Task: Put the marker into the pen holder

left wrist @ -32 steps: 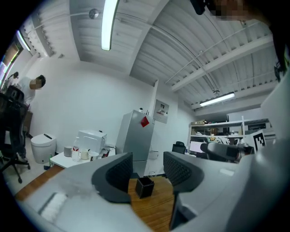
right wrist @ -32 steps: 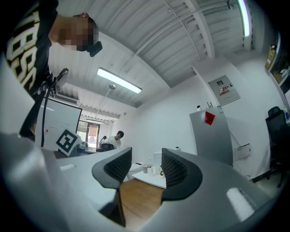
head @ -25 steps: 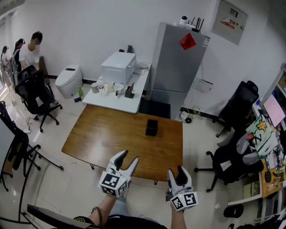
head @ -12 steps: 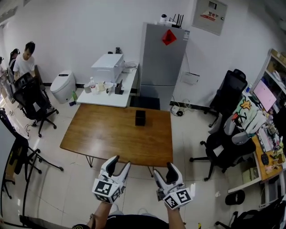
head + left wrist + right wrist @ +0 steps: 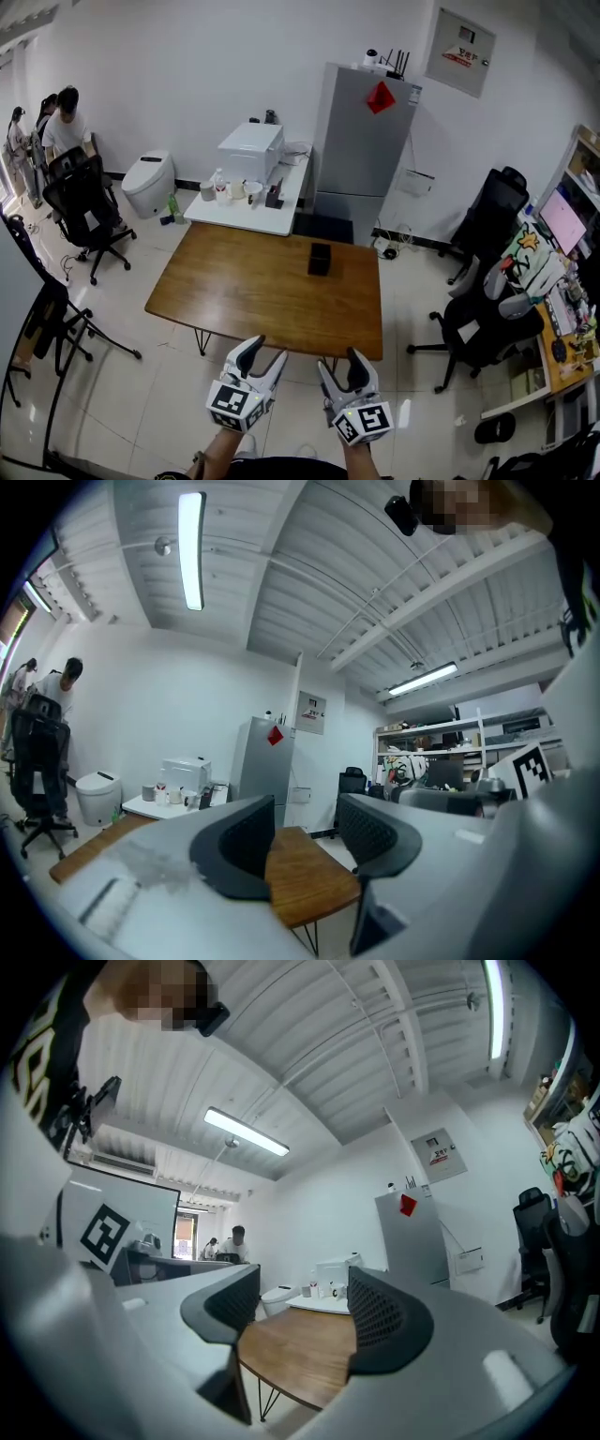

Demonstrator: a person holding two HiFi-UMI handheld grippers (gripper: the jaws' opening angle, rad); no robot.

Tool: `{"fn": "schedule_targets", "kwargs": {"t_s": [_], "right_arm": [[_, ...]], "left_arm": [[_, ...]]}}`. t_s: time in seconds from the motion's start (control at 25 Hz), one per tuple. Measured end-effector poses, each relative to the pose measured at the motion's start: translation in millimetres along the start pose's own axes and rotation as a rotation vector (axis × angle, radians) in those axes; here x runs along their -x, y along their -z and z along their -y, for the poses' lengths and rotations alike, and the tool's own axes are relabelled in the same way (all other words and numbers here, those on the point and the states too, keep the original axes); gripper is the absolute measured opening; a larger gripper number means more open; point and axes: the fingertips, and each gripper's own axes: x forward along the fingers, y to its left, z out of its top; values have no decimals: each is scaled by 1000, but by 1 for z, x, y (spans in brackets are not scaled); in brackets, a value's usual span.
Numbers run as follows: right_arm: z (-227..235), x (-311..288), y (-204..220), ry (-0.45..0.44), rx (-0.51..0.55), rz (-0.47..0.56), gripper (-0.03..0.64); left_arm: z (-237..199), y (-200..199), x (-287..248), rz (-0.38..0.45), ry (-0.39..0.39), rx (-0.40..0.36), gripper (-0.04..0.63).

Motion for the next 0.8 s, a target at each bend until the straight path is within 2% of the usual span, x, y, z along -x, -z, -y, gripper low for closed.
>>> {"fn": "schedule_targets", "kwargs": {"t_s": [0.16, 0.28, 0.52, 0.8], "right_arm": [[6, -5, 9, 63, -20, -37, 285], [1, -12, 16, 84, -36, -46, 264], [-35, -30, 18, 32, -26, -47, 262], [-54, -37, 28, 23, -22, -78, 262]], "left_arm": [[-13, 1, 16, -5, -8, -14, 210], [-25, 1, 27, -17, -8, 23, 210], [-42, -19, 40, 37, -17, 43, 210], [-51, -17, 46, 27, 3, 62, 210]]}}
